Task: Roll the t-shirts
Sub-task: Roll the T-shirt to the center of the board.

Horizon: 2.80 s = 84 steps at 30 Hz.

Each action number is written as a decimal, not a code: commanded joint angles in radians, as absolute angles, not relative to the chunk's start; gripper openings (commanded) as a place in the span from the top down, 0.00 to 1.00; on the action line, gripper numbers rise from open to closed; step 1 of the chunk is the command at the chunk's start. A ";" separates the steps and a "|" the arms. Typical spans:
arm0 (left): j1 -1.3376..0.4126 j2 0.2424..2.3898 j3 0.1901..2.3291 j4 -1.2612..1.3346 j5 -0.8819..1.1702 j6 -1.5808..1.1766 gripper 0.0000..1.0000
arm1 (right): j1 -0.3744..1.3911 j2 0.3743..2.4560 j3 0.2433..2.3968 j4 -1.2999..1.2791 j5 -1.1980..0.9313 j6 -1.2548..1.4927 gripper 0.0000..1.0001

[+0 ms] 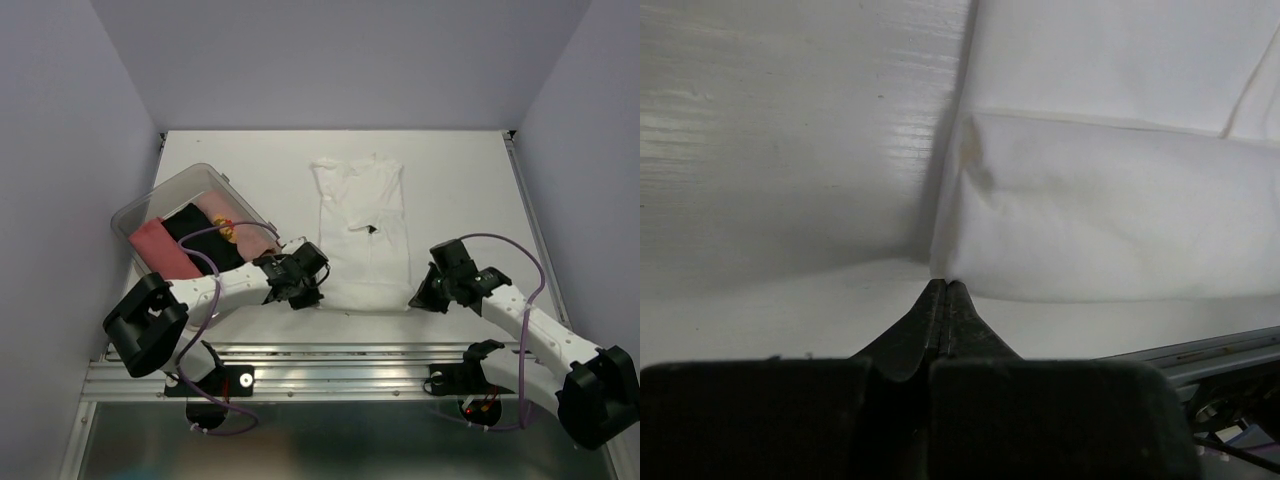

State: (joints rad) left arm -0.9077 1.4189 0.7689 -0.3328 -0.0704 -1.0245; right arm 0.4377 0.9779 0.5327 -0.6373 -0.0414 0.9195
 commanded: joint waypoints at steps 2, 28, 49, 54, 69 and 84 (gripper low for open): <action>-0.894 1.374 0.818 -0.367 -0.080 -0.999 1.00 | 0.434 0.991 0.598 -0.660 -0.005 0.904 0.99; -0.775 1.431 0.949 -0.367 -0.091 -0.917 1.00 | 0.434 1.137 0.813 -0.661 0.176 0.805 0.96; -0.741 1.653 1.068 -0.313 -0.136 -0.867 1.00 | 0.434 1.322 0.861 -0.520 0.279 0.747 0.81; -0.739 1.697 1.095 -0.296 -0.178 -0.854 1.00 | 0.423 1.380 0.870 -0.444 0.305 0.729 0.79; -0.750 1.618 1.169 -0.367 -0.273 -0.824 0.75 | 0.413 1.250 0.896 -0.474 0.204 0.664 0.61; -0.900 1.626 1.152 -0.309 -0.196 -0.867 1.00 | 0.575 1.365 0.831 -0.400 0.159 0.730 0.99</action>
State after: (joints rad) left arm -0.8932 1.5902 1.1580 -0.3565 -0.2287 -0.8539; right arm 0.5728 1.3312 0.8291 -0.4561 0.1375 0.7151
